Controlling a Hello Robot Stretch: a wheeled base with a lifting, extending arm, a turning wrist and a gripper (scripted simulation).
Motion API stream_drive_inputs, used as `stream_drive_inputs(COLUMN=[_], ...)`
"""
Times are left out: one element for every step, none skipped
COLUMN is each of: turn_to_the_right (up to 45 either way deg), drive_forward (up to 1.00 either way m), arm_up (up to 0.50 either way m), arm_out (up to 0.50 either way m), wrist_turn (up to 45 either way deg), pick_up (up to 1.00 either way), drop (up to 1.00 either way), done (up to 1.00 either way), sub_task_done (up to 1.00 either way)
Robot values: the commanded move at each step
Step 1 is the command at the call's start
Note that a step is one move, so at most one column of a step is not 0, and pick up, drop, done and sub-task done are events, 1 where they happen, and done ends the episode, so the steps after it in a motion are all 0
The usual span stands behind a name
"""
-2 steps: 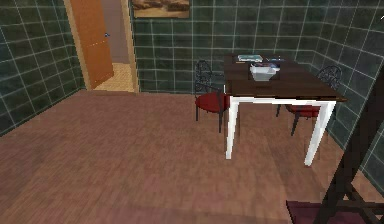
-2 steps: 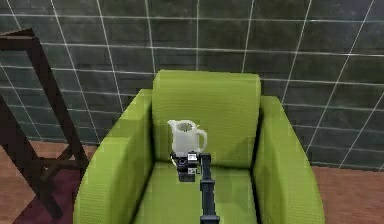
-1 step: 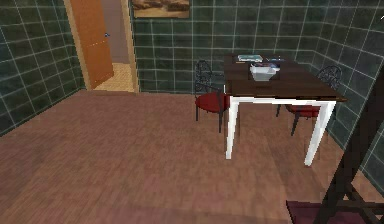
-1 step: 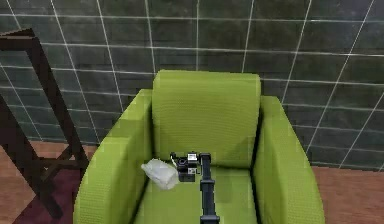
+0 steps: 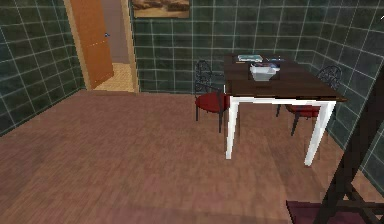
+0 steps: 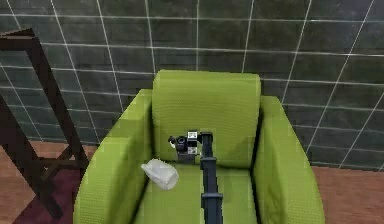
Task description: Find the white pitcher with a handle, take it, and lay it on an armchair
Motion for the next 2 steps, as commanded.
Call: stream_drive_inputs(turn_to_the_right=[0.0,0.0], drive_forward=[0.0,0.0], arm_up=[0.0,0.0], arm_out=[-0.08,0.0], wrist_turn=[0.0,0.0], pick_up=[0.0,0.0], drop=[0.0,0.0], done=[0.0,1.0], sub_task_done=[0.0,0.0])
